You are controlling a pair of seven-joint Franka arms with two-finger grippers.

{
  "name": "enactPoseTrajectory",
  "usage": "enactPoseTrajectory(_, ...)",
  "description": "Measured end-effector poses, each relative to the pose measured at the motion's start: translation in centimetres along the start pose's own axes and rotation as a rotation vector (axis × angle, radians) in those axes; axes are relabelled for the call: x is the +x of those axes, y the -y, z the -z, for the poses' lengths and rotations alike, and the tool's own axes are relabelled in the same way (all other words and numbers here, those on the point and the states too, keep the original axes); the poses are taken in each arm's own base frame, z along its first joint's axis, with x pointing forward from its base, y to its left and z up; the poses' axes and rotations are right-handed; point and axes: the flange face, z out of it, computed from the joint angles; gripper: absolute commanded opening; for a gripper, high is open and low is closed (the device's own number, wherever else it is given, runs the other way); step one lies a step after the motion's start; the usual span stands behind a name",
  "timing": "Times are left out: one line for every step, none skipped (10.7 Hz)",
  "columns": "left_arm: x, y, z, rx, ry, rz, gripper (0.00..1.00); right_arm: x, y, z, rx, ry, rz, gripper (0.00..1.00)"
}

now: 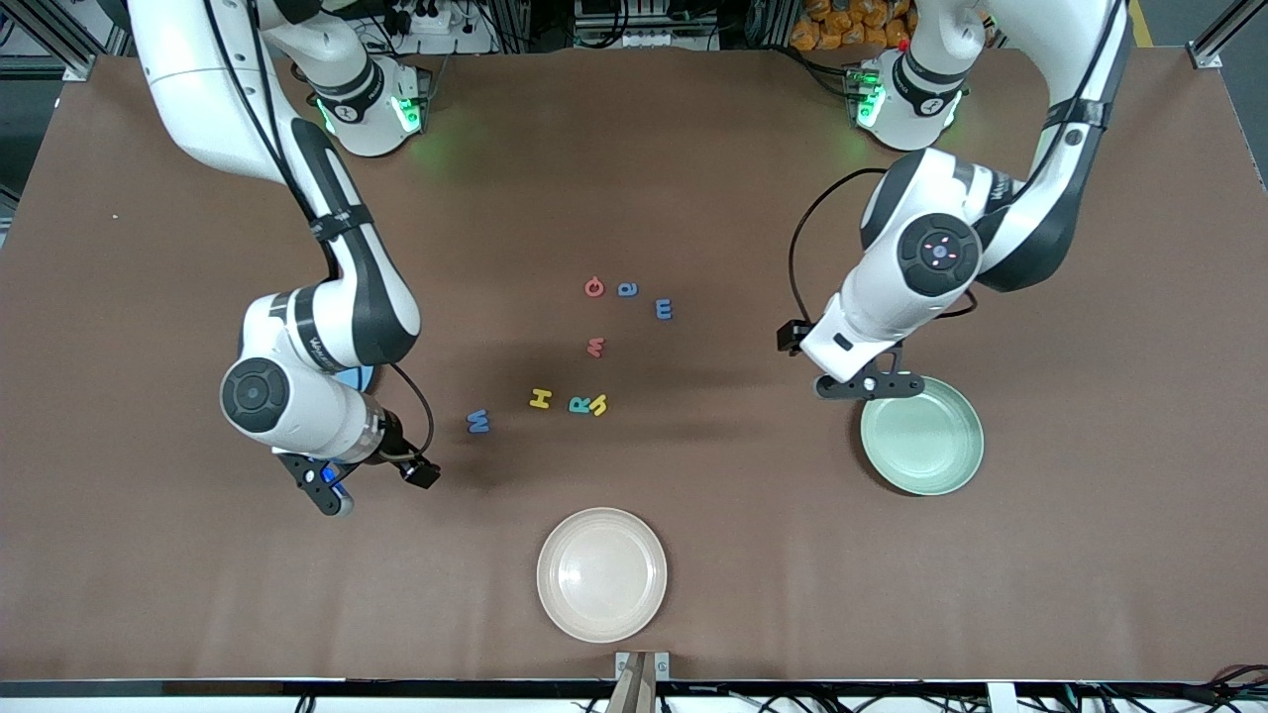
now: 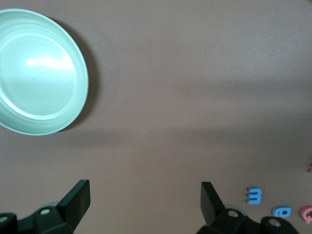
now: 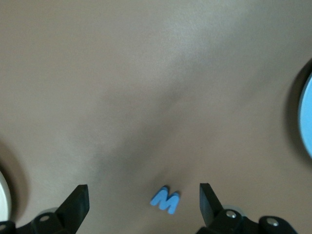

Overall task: Sort uppercase to blue plate, lowercase to green plate
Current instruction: 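Move the right gripper to the blue M while the left gripper approaches letters, then lower the right gripper over the M while the left gripper lowers to m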

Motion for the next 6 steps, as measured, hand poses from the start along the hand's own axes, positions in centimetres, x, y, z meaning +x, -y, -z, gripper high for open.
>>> enactPoseTrajectory(-0.4,-0.8,-1.0,-0.002,-0.006,0.0,1.0,-0.3,0.2,-0.3,0.001,-0.001,-0.051,1.0)
enactPoseTrajectory(-0.8,-1.7,-1.8,-0.003,-0.008,0.001,1.0,-0.5,0.3,-0.6,-0.002,-0.001,-0.094,1.0)
enactPoseTrajectory(-1.1,-2.6,-2.4,-0.006,-0.013,0.007,1.0,-0.6,0.4,-0.9,0.002,-0.004,-0.134,1.0)
enactPoseTrajectory(-1.3,-3.5,-2.7,-0.01,-0.02,0.01,1.0,-0.6,0.5,-1.2,0.017,-0.012,-0.169,1.0)
enactPoseTrajectory(-1.6,-4.3,-2.9,-0.016,-0.029,0.014,1.0,-0.7,0.4,-1.8,0.028,-0.019,-0.2,1.0)
enactPoseTrajectory(-2.0,-5.2,-3.3,-0.022,-0.036,0.035,1.0,-0.9,0.1,-2.9,0.03,-0.023,-0.235,1.0)
